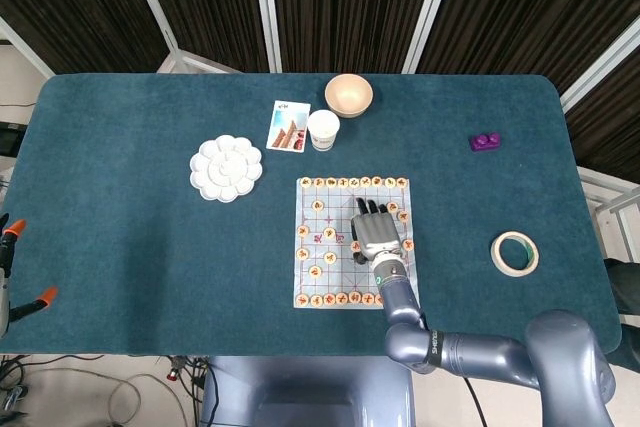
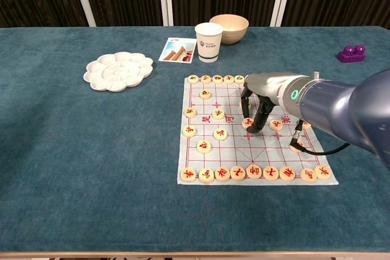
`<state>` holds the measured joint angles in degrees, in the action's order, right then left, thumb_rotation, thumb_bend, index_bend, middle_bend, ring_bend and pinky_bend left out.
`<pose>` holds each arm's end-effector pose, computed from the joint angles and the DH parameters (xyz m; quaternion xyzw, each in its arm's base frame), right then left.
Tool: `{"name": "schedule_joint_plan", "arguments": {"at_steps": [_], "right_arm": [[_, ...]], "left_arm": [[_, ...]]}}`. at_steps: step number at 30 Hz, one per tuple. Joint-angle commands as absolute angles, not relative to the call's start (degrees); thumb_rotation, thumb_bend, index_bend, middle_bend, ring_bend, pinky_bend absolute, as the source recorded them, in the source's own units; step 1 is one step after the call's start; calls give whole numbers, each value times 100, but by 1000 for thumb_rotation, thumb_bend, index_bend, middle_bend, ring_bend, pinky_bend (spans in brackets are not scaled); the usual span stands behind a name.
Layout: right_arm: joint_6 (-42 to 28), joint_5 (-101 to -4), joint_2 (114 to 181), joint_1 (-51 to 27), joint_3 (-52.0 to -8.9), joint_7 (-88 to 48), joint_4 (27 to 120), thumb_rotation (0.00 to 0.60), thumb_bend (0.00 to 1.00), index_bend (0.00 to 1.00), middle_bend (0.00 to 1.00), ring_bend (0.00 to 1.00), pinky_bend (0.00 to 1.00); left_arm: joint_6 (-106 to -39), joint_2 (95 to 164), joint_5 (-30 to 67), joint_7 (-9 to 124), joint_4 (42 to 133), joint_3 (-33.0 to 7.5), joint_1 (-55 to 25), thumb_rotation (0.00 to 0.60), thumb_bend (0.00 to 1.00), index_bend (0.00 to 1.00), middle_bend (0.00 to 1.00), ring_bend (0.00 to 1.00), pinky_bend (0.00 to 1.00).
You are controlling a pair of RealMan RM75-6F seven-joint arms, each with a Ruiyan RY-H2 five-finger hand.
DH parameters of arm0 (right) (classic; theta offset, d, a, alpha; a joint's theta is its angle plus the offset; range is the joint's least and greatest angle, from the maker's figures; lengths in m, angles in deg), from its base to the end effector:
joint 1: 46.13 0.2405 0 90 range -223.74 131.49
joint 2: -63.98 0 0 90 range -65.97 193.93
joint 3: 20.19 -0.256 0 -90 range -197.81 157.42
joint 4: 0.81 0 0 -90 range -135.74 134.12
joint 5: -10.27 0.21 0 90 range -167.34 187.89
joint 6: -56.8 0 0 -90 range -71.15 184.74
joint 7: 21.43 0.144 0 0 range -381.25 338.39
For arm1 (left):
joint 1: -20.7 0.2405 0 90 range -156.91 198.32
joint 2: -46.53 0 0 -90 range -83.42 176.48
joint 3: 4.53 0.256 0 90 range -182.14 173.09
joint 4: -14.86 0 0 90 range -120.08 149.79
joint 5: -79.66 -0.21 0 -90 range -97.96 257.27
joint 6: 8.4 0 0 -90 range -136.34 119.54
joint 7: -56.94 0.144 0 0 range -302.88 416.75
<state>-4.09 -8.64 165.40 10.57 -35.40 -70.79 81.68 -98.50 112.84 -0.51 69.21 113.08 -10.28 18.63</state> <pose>-0.1043 -0.3557 -0.0782 0.7127 -0.4692 0.2182 0.4737 -0.3019 0.1733 0.1618 -0.5431 -0.3690 -0.3662 0.6594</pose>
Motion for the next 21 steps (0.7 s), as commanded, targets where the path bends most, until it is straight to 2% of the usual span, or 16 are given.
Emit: {"name": "schedule_joint_plan", "arguments": {"at_steps": [1, 21], "right_arm": [[-407, -856, 16544, 1068, -3546, -7080, 8161, 600, 379, 530, 0, 23, 137], [-383, -712, 16527, 1133, -3533, -7132, 8169, 600, 379, 432, 0, 23, 137]], "left_arm": [[-9848, 11287, -49, 6919, 11307, -1029, 1862, 600, 0, 106, 0, 0, 0], [-9855, 11285, -29, 6917, 11303, -1043, 1863, 600, 0, 106, 0, 0, 0]]}}
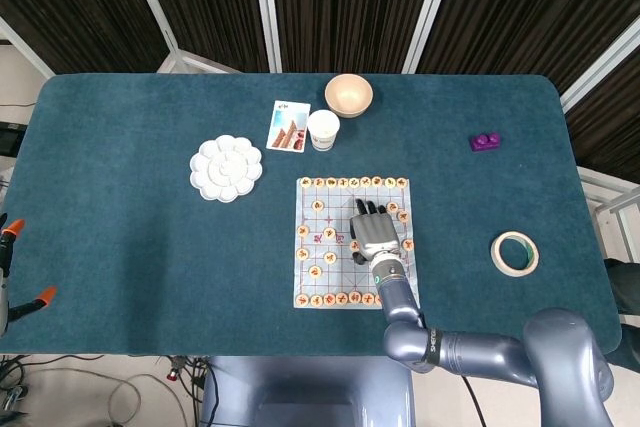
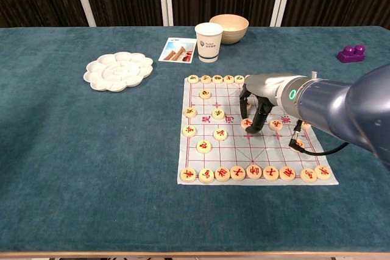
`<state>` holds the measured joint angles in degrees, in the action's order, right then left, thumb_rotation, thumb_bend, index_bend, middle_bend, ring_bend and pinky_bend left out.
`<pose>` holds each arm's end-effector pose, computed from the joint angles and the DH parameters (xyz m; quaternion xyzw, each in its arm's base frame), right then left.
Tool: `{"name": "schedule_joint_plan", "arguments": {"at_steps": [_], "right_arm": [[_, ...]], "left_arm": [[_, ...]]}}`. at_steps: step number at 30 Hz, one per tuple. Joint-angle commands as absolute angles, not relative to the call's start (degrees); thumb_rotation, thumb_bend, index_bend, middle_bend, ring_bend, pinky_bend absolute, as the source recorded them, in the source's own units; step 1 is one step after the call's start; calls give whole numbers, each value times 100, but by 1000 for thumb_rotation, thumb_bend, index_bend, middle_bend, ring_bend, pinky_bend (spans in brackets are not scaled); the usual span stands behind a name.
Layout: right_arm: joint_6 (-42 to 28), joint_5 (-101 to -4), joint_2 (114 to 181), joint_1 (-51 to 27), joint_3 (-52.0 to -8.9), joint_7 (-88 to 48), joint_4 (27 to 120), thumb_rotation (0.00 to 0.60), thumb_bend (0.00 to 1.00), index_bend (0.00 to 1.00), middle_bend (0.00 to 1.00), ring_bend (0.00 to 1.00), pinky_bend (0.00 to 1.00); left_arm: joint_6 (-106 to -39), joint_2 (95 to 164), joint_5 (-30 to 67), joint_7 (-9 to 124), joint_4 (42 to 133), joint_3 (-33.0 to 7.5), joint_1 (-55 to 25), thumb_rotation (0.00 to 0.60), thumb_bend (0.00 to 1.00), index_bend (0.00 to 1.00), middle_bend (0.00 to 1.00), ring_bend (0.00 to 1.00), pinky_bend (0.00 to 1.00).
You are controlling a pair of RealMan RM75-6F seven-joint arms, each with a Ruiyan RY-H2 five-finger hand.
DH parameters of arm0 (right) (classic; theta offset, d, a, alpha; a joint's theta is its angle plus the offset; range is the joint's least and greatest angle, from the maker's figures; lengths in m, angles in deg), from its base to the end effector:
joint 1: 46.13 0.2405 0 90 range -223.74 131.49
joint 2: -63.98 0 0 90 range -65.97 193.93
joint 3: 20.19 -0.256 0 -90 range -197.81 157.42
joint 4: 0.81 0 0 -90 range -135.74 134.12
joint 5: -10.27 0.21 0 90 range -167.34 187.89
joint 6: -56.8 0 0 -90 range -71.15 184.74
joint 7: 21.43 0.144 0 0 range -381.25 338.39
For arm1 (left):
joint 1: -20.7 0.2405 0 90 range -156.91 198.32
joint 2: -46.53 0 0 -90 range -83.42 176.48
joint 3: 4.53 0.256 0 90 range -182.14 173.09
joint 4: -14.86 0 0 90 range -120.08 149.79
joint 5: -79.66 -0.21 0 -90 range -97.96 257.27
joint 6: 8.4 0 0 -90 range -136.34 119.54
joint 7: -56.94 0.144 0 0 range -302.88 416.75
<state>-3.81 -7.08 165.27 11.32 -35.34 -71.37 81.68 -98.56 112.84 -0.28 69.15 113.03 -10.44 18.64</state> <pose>-0.1031 -0.3562 -0.0790 0.7145 -0.4712 0.2113 0.4721 -0.3024 0.1737 0.1625 -0.5410 -0.3690 -0.3664 0.6610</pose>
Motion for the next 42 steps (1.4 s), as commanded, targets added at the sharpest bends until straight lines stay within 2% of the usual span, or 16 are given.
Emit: {"name": "schedule_joint_plan", "arguments": {"at_steps": [1, 10, 15, 21, 25, 30, 33, 35, 36, 37, 39, 42], "right_arm": [[-377, -708, 16524, 1134, -3531, -7131, 8173, 600, 379, 428, 0, 23, 137], [-386, -690, 16381, 1137, -3493, -7166, 8431, 600, 379, 382, 0, 13, 137], [-577, -958, 16159, 1084, -3704, -6891, 8861, 600, 379, 345, 0, 13, 137], [-858, -1386, 15465, 896, -4061, -6475, 9862, 600, 379, 302, 0, 6, 128], [-1174, -1824, 14767, 573, -4088, -6283, 10779, 600, 378, 246, 0, 0, 118], [-1783, -3472, 13619, -445, -3433, -5661, 12105, 600, 379, 174, 0, 0, 118], [-2166, -5042, 13057, -1307, -2642, -4927, 12395, 600, 379, 141, 0, 0, 116], [-2504, -5995, 12823, -1867, -2050, -4528, 12284, 600, 378, 129, 0, 0, 103], [-2979, -6795, 12744, -2476, -1480, -4012, 12055, 600, 379, 125, 0, 0, 94], [-3220, -7294, 12769, -2728, -1258, -3684, 11763, 600, 379, 123, 0, 0, 88], [-3577, -7908, 12878, -3071, -1015, -3221, 11185, 600, 379, 117, 0, 0, 75], [-4068, -8322, 13106, -3516, -872, -2857, 10479, 600, 379, 111, 0, 0, 60]], "left_arm": [[-9856, 11286, -31, 6918, 11301, -1043, 1863, 600, 0, 106, 0, 0, 0], [-9845, 11294, -17, 6935, 11287, -1046, 1857, 600, 0, 106, 0, 0, 0], [-9849, 11298, -25, 6964, 11301, -1035, 1860, 600, 0, 110, 0, 0, 0], [-9915, 11291, 7, 6943, 11334, -1062, 1894, 600, 0, 110, 0, 0, 0], [-9933, 11258, -16, 6913, 11371, -1055, 1907, 600, 0, 110, 0, 0, 0], [-9968, 11218, -22, 6870, 11411, -1056, 1935, 600, 0, 110, 0, 0, 0], [-9973, 11203, 3, 6885, 11457, -1060, 1946, 600, 0, 110, 0, 0, 0], [-9976, 11197, 0, 6879, 11477, -1058, 1950, 600, 0, 110, 0, 0, 0], [-9990, 11192, -15, 6871, 11485, -1058, 1955, 600, 0, 110, 0, 0, 0], [-9997, 11189, -10, 6867, 11487, -1060, 1960, 600, 0, 110, 0, 0, 0], [-10023, 11192, 35, 6880, 11501, -1081, 1977, 600, 0, 111, 0, 0, 0], [-10086, 11211, 139, 6910, 11524, -1147, 2000, 600, 0, 111, 0, 0, 0]]}}
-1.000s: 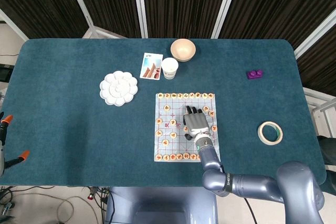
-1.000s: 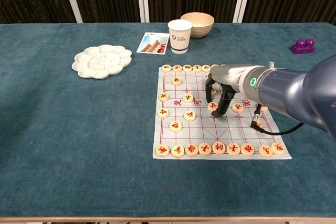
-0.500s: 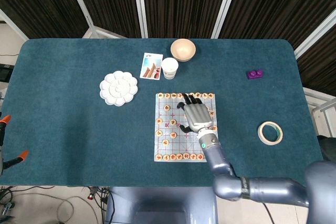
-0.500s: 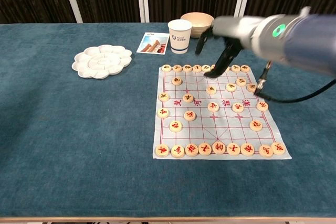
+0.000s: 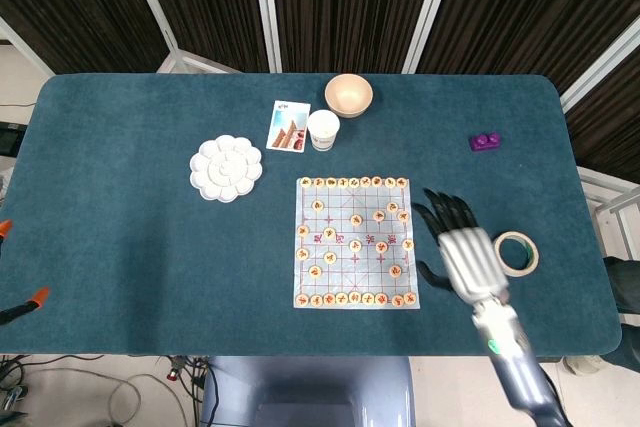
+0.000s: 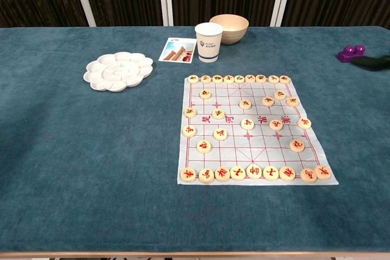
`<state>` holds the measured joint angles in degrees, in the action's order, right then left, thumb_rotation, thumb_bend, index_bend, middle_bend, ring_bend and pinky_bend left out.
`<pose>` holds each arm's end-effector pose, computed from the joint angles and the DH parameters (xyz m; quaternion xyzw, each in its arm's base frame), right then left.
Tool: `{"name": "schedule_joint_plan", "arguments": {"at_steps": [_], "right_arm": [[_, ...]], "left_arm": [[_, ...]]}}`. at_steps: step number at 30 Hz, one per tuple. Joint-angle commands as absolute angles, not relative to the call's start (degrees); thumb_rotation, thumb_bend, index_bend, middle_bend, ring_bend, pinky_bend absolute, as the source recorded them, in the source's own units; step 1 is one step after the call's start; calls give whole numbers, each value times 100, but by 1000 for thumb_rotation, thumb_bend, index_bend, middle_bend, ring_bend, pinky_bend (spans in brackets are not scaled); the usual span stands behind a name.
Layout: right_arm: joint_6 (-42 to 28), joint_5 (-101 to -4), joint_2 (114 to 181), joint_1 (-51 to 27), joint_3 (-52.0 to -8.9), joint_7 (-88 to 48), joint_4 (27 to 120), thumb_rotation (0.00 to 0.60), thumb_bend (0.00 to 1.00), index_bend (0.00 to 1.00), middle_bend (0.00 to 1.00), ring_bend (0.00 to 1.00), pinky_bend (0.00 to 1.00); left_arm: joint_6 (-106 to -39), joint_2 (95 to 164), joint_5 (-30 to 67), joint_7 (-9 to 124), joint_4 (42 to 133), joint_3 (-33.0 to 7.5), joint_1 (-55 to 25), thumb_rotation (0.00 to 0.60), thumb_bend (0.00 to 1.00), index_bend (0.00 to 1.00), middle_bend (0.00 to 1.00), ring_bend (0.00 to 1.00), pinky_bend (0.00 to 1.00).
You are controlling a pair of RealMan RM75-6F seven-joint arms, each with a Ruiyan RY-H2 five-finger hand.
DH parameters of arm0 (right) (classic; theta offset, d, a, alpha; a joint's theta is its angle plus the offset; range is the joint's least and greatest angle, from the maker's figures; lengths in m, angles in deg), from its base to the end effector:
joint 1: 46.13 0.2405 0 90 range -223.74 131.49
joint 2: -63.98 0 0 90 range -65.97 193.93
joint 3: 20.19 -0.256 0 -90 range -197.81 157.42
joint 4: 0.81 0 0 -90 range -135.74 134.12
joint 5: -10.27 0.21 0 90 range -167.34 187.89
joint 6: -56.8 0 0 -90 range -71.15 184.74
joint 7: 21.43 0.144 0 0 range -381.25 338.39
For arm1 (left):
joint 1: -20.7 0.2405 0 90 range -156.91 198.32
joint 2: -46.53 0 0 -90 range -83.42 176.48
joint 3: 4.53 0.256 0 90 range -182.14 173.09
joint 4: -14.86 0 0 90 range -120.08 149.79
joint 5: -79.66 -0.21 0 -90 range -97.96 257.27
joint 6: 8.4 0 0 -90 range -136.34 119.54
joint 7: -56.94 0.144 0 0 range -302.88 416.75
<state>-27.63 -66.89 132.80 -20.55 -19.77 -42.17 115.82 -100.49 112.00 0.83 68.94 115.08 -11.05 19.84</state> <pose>-0.1654 -0.2323 0.1061 0.6448 -0.3826 0.4583 0.4773 -0.3008 0.1682 0.1711 -0.5175 -0.3741 -0.3730 0.6732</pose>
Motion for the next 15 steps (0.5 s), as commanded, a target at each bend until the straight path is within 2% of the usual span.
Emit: {"name": "schedule_joint_plan", "arguments": {"at_steps": [1, 5, 15], "right_arm": [[-4209, -8395, 13182, -3639, -870, -2823, 10273, 600, 379, 111, 0, 0, 58], [-4548, -8487, 13395, -3967, -957, -2858, 9762, 600, 378, 111, 0, 0, 48], [-4290, -8405, 13350, -4104, -1163, -3224, 9553, 600, 379, 111, 0, 0, 36]], "left_arm": [[-10089, 11207, 164, 6902, 11526, -1162, 2003, 600, 0, 111, 0, 0, 0], [-10041, 11188, 267, 6916, 11514, -1196, 1993, 600, 0, 110, 0, 0, 0], [-9932, 11191, 360, 6886, 11438, -1235, 1942, 600, 0, 110, 0, 0, 0]]}}
